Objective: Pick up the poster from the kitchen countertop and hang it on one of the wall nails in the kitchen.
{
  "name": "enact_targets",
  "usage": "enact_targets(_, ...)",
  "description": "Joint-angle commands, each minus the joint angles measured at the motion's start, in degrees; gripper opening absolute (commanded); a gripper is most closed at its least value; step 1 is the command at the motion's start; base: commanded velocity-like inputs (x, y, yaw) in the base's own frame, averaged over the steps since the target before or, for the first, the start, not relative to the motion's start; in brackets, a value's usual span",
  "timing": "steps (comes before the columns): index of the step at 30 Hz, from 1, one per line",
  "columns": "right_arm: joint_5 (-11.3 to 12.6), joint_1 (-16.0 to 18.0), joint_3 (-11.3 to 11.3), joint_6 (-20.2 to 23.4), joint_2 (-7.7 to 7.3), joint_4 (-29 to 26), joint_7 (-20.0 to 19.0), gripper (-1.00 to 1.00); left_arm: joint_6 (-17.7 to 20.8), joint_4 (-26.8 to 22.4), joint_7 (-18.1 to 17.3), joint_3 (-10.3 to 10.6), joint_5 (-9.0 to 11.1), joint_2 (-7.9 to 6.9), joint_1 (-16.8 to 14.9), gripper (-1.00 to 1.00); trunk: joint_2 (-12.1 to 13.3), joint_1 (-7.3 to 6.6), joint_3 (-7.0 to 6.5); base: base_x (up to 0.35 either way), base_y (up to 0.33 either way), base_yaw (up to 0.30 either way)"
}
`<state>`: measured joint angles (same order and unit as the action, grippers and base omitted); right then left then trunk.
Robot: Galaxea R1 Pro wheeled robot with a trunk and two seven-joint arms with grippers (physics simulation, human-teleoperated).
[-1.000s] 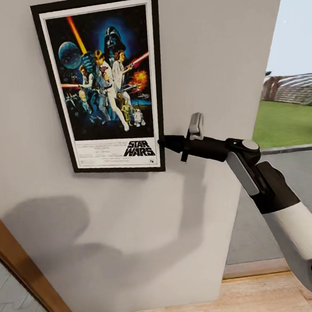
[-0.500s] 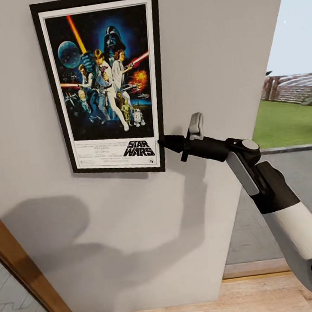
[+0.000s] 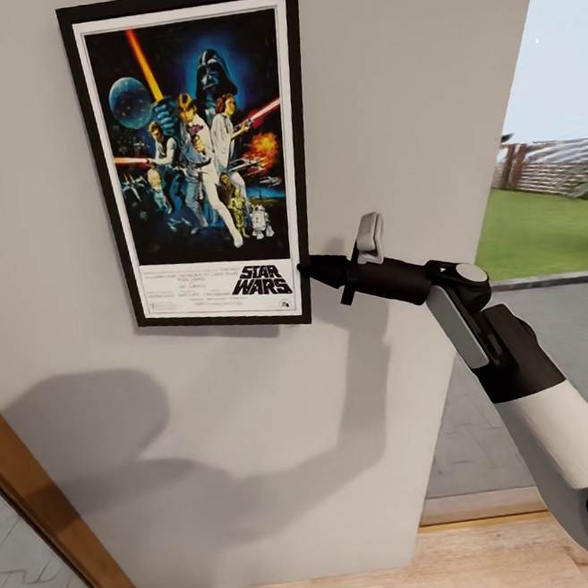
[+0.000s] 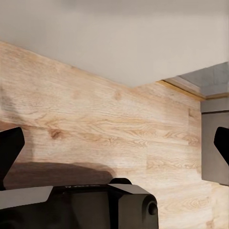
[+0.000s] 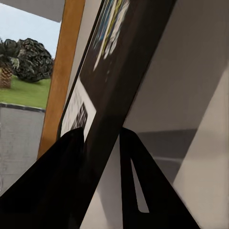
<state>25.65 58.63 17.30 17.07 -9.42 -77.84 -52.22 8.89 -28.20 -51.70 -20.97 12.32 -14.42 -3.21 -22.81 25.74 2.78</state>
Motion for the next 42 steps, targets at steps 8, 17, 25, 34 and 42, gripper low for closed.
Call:
enact_targets(8, -0.8, 0.1, 0.0, 1.6, -0.07, 0.1, 0.4, -1.0, 0.6, 0.0, -0.2, -0.1, 0.3, 0.01, 0.0, 1.0, -0.1, 0.05, 0.14, 0.0, 0.0, 0.0)
enact_targets(17, -0.8, 0.1, 0.0, 1.4, -0.07, 0.1, 0.4, -1.0, 0.6, 0.0, -0.2, -0.1, 0.3, 0.01, 0.0, 1.0, -0.1, 0.05, 0.14, 0.0, 0.0, 0.0)
enact_targets(25, -0.8, -1.9, 0.0, 1.2, -0.07, -0.2, 0.4, -1.0, 0.6, 0.0, -0.2, -0.1, 0.3, 0.01, 0.0, 1.0, -0.1, 0.05, 0.14, 0.0, 0.0, 0.0)
enact_targets(34, -0.7, -2.3, 0.0, 1.0, -0.07, -0.3, 0.2, -1.0, 0.6, 0.0, -0.2, -0.1, 0.3, 0.01, 0.0, 1.0, -0.1, 0.05, 0.14, 0.0, 0.0, 0.0)
enact_targets(42, -0.8, -2.4, 0.0, -3.4, -0.14, -0.5, 0.0, -1.0, 0.6, 0.0, -0.2, -0.1, 0.3, 0.01, 0.0, 1.0, -0.1, 0.05, 0.14, 0.0, 0.0, 0.0)
